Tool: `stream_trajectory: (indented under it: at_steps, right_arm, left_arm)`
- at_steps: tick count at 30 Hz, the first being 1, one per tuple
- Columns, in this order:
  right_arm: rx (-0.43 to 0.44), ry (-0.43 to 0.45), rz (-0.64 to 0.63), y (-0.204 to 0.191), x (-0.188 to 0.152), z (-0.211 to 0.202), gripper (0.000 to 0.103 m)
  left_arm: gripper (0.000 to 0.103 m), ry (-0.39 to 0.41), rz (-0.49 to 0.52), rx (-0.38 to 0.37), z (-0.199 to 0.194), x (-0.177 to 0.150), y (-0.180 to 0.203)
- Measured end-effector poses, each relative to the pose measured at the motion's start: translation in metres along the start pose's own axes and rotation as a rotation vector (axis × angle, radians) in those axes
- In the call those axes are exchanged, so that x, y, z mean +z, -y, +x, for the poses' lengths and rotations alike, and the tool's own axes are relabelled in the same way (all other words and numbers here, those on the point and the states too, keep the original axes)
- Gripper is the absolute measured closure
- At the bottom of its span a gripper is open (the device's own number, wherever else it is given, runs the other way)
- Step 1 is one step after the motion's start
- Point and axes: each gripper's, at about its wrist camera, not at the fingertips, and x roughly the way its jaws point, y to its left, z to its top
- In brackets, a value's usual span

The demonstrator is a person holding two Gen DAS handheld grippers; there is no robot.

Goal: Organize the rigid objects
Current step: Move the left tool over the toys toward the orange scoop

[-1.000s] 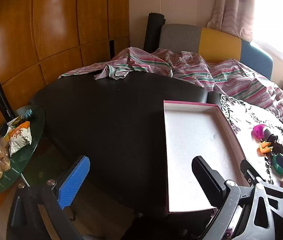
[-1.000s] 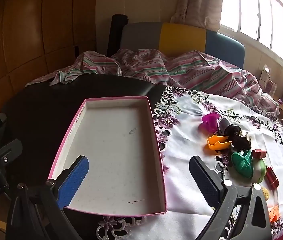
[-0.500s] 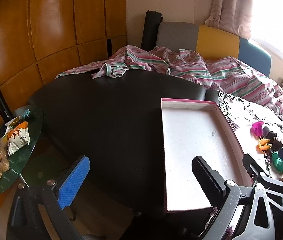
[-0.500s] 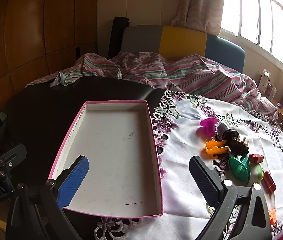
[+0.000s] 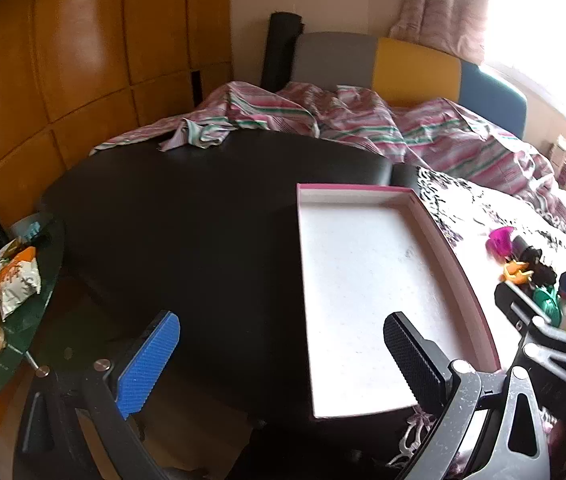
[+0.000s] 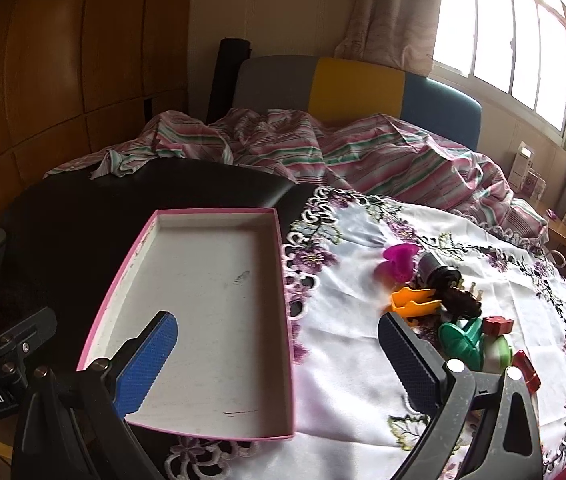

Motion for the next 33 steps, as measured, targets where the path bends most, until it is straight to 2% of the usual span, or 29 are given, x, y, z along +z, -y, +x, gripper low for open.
stream_trajectory:
  at_steps: [5,10,16,20,24,27,30,33]
  right_arm:
    - [0.0,-0.029,0.066,0.035,0.001,0.0,0.001]
    - [0.01,-0.114,0.229,0.106,-0.003,0.002,0.001]
    - [-0.106,-0.194,0.436,0.215,-0.025,-0.01,0.001]
    - [-0.15,-0.234,0.571,0.269,-0.045,-0.018,0.001]
    - [-0.162,-0.242,0.66,0.297,-0.065,-0.021,0.001]
    - [-0.09,-0.241,0.767,0.31,-0.078,-0.019,0.001]
    - [-0.044,-0.23,0.853,0.32,-0.088,-0.018,0.001]
    - [-0.014,-0.204,0.886,0.323,-0.092,-0.021,0.001]
  left_arm:
    - [0.0,-0.033,0.04,-0.046,0.007,0.001,0.011]
    - [0.0,-0.064,0.094,-0.143,0.013,0.002,0.028]
    - [0.0,-0.064,0.162,-0.255,0.012,0.008,0.06]
    - [0.0,-0.066,0.245,-0.329,0.012,0.013,0.095]
    - [0.0,-0.082,0.335,-0.395,0.016,0.018,0.136]
    - [0.002,-0.093,0.381,-0.424,0.022,0.022,0.163]
    - [0.009,-0.098,0.441,-0.431,0.032,0.029,0.193]
    - [0.02,-0.099,0.515,-0.435,0.046,0.035,0.223]
